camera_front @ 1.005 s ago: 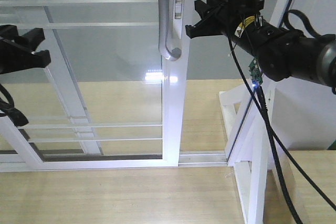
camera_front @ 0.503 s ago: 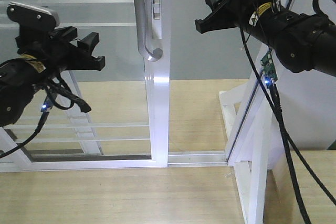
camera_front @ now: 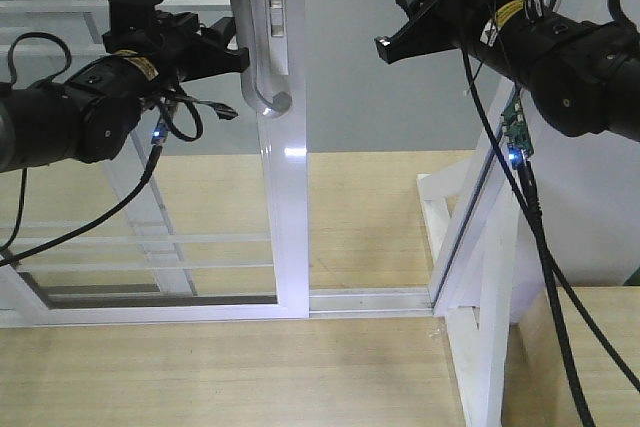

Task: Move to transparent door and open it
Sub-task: 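Grasp the grey door handle with the left gripper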

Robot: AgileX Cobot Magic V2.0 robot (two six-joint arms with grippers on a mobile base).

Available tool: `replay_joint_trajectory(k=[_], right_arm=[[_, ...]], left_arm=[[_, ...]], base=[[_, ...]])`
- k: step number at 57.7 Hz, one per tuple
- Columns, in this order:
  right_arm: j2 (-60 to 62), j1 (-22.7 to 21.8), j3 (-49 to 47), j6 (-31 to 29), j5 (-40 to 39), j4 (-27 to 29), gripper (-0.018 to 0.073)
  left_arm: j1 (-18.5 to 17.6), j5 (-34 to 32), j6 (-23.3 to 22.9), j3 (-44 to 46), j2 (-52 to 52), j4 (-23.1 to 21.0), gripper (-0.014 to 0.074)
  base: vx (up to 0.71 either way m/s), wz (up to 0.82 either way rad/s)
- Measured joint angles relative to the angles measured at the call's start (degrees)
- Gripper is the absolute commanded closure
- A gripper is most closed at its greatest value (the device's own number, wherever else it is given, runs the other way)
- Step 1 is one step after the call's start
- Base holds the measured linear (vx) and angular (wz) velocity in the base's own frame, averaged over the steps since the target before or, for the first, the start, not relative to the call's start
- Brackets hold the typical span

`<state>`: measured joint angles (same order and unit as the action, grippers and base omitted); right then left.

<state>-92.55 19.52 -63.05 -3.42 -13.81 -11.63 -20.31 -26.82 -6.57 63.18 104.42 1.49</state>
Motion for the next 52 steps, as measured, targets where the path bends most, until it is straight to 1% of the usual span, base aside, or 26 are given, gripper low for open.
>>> replay_joint_trajectory(k=[14, 24, 37, 42, 47, 52], right_arm=[[0.0, -0.2, 0.0, -1.4, -0.1, 0.0, 0.0314], [0.0, -2.5, 0.0, -1.4, -0.1, 0.1, 0.0314], [0.0, -5.4, 0.0, -1.3, -0.1, 3.8, 0.0314], [0.0, -5.9, 0.0, -1.3, -0.1, 4.4, 0.0314], [0.0, -6.0, 0.0, -1.3, -0.1, 4.5, 0.0314], [0.0, -6.0, 0.0, -1.3, -0.1, 4.5, 0.0314]], left_arm=[[-1.4, 1.0, -0.4, 6.3, 4.6, 1.2, 0.0153], [-1.8, 2.7, -0.4, 10.4, 7.7, 1.6, 0.0153], [-1.8, 6.8, 0.0, 15.9, 11.1, 1.6, 0.0157], [-1.8, 8.0, 0.1, 16.8, 11.5, 1.6, 0.0198], [-1.8, 9.4, 0.1, 16.8, 11.5, 1.6, 0.0283], [-1.8, 10.9, 0.3, 16.8, 11.5, 1.6, 0.0386]], base=[[0.00, 0.00], [0.00, 0.00], [0.00, 0.00], [0.00, 0.00], [0.00, 0.00], [0.00, 0.00]])
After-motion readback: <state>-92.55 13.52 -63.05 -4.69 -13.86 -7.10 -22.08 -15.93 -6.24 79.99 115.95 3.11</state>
